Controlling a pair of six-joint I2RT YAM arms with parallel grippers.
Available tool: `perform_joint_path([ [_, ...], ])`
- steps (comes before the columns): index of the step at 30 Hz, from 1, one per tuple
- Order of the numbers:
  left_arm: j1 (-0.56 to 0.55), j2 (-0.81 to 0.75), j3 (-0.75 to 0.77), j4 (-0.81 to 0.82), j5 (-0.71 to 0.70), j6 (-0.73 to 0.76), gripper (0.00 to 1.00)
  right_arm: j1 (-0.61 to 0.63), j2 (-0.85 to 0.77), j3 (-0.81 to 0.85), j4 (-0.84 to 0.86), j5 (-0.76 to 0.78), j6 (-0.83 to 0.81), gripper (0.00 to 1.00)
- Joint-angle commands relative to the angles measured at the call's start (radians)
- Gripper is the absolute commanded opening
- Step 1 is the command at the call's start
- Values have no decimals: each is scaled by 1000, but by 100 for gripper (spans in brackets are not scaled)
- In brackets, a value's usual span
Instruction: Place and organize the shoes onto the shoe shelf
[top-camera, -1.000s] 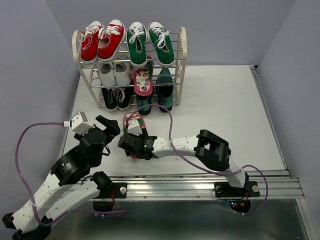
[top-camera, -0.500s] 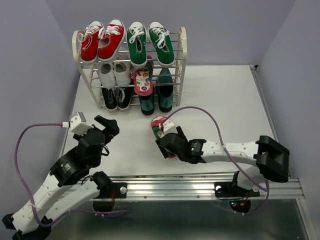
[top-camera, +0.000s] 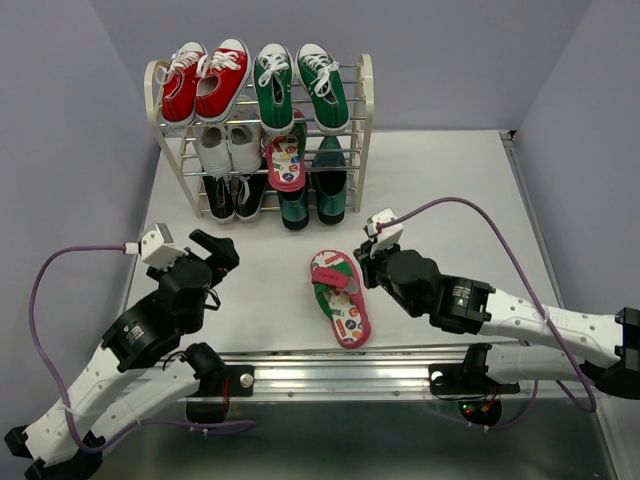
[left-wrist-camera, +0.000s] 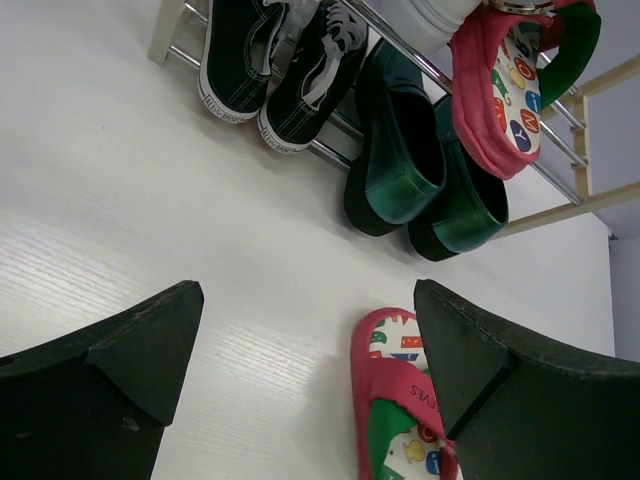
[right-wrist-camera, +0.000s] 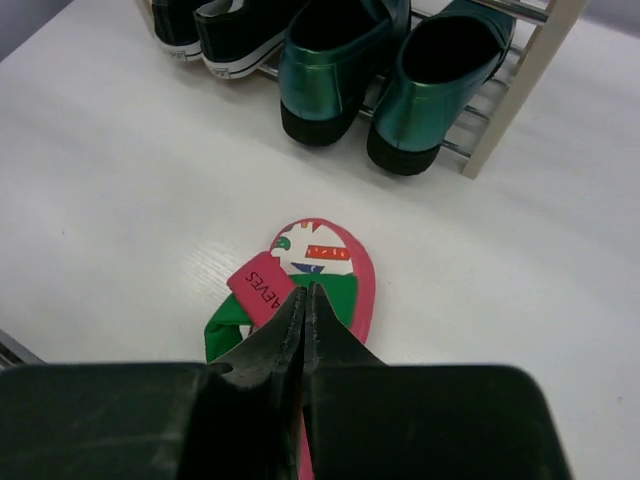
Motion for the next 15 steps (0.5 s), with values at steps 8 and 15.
perform_joint_path([
  [8, 4, 22, -10, 26, -30, 12, 99, -7, 71, 20, -174, -119, 146, 100],
  [15, 4, 40, -12, 31, -29, 15, 99, -7, 199, 19, -333, -374, 410, 100],
])
